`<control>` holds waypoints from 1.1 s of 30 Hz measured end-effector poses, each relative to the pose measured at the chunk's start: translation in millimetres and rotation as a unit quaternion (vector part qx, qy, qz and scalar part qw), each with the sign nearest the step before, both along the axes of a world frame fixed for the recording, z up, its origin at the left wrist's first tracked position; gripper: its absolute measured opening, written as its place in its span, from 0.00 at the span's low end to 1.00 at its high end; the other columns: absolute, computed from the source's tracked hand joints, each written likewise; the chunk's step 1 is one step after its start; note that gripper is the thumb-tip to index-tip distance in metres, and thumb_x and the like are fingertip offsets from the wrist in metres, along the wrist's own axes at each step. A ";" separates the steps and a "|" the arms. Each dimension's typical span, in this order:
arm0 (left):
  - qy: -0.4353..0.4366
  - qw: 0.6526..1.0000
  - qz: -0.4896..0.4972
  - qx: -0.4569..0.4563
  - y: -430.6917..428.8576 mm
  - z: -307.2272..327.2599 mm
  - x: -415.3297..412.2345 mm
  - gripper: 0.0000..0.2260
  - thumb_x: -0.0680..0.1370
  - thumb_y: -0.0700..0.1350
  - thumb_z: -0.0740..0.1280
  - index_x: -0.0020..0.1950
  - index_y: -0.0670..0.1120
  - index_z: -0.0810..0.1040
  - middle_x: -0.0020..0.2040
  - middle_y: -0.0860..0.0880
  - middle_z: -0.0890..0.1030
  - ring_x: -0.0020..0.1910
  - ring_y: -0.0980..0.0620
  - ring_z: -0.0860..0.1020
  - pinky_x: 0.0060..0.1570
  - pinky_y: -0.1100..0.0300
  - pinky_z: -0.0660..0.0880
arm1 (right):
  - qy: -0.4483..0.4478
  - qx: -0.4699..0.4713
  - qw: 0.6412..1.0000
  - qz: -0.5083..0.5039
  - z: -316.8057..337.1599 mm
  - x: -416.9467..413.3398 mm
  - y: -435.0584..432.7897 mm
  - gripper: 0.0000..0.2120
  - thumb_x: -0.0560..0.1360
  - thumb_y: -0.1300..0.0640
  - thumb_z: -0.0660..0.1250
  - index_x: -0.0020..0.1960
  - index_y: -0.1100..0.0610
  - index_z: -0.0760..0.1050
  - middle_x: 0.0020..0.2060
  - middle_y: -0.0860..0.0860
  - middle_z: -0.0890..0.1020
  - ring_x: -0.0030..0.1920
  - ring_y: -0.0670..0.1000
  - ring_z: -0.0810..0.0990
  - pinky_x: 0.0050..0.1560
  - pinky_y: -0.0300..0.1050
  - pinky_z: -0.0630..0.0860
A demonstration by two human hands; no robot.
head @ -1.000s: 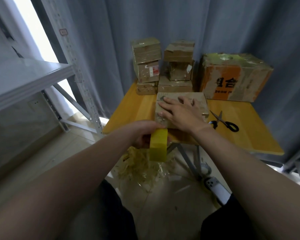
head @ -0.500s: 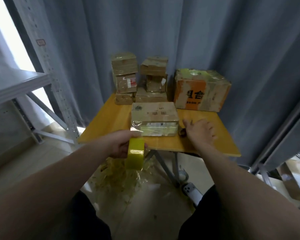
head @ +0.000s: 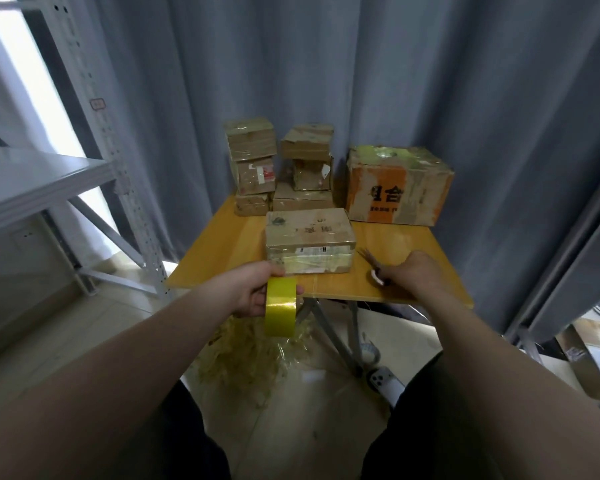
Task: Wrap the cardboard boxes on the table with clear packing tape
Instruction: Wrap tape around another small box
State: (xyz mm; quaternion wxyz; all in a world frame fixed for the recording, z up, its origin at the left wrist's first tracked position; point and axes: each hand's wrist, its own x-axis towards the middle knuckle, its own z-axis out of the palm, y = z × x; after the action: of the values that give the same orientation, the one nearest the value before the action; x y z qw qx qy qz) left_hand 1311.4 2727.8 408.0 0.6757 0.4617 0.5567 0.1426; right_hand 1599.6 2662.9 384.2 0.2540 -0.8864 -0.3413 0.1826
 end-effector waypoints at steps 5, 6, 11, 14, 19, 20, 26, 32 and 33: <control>-0.027 0.999 0.003 -0.021 -4.5 1.5 -2.5 0.07 0.84 0.45 0.65 0.59 0.44 0.79 0.44 0.44 0.88 0.33 0.48 0.86 0.32 0.57 0.81 | 0.364 0.240 0.896 0.077 16.0 -20.6 -3.5 0.15 0.78 0.48 0.73 0.56 0.60 0.83 0.50 0.58 0.87 0.28 0.49 0.77 0.30 0.44 0.79; -0.030 0.999 0.003 -0.022 -5.5 1.2 -2.3 0.06 0.84 0.45 0.65 0.57 0.44 0.79 0.42 0.45 0.88 0.31 0.49 0.85 0.32 0.57 0.81 | 0.381 0.235 0.882 0.145 25.3 -26.4 -6.0 0.13 0.78 0.51 0.73 0.56 0.60 0.83 0.49 0.57 0.86 0.29 0.48 0.76 0.29 0.42 0.78; -0.035 0.999 0.013 -0.021 -4.8 -6.0 -0.4 0.08 0.84 0.45 0.65 0.57 0.42 0.81 0.40 0.45 0.87 0.28 0.51 0.82 0.37 0.56 0.80 | 0.274 -0.103 0.882 0.371 60.9 -40.1 -5.2 0.23 0.71 0.51 0.79 0.62 0.58 0.78 0.43 0.52 0.80 0.35 0.47 0.78 0.32 0.42 0.81; -0.045 0.998 0.015 -0.028 -4.0 -9.6 1.7 0.09 0.84 0.44 0.66 0.59 0.41 0.80 0.40 0.45 0.87 0.28 0.51 0.81 0.38 0.56 0.80 | 0.204 -0.175 0.890 0.367 62.6 -39.5 5.2 0.25 0.70 0.49 0.80 0.62 0.59 0.78 0.35 0.50 0.81 0.33 0.47 0.77 0.33 0.44 0.81; -0.044 0.999 0.021 -0.020 0.3 -14.7 1.5 0.11 0.83 0.44 0.67 0.62 0.41 0.80 0.42 0.44 0.87 0.29 0.50 0.83 0.38 0.56 0.80 | 0.197 -0.179 0.891 0.369 56.4 -43.8 26.8 0.28 0.69 0.47 0.81 0.64 0.58 0.79 0.48 0.54 0.81 0.35 0.47 0.76 0.34 0.44 0.81; -0.045 0.999 0.020 -0.019 1.7 -16.3 1.4 0.11 0.83 0.44 0.67 0.63 0.41 0.80 0.42 0.44 0.87 0.29 0.51 0.83 0.37 0.57 0.81 | 0.194 -0.180 0.888 0.376 54.9 -46.7 31.3 0.30 0.67 0.46 0.81 0.64 0.58 0.79 0.49 0.54 0.81 0.35 0.47 0.77 0.34 0.44 0.81; -0.059 0.998 0.021 -0.024 4.1 -20.6 1.0 0.10 0.83 0.43 0.68 0.62 0.40 0.80 0.41 0.44 0.87 0.31 0.51 0.81 0.39 0.57 0.80 | 0.208 -0.140 0.884 0.394 46.3 -57.4 55.8 0.22 0.71 0.54 0.80 0.62 0.61 0.82 0.42 0.54 0.80 0.34 0.46 0.78 0.38 0.43 0.84; -0.066 0.998 0.011 0.008 7.5 -27.8 -0.6 0.10 0.83 0.43 0.66 0.61 0.41 0.79 0.42 0.42 0.87 0.36 0.48 0.83 0.46 0.53 0.80 | 0.196 -0.129 0.879 0.415 41.0 -55.0 58.2 0.13 0.71 0.56 0.79 0.53 0.62 0.85 0.38 0.55 0.81 0.30 0.46 0.76 0.33 0.40 0.82; -0.063 0.998 0.008 0.021 7.8 -28.7 -1.1 0.10 0.83 0.43 0.66 0.62 0.39 0.79 0.42 0.41 0.87 0.38 0.46 0.83 0.45 0.53 0.81 | 0.205 -0.138 0.878 0.409 40.8 -56.1 57.7 0.16 0.70 0.56 0.79 0.55 0.63 0.84 0.39 0.55 0.81 0.32 0.47 0.77 0.37 0.43 0.85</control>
State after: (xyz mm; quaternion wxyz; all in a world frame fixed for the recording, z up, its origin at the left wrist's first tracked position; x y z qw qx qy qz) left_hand 1310.3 2735.6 379.3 0.6986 0.4614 0.5134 0.1885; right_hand 1543.5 2720.6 425.0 0.0965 -0.6364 -0.5854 0.4930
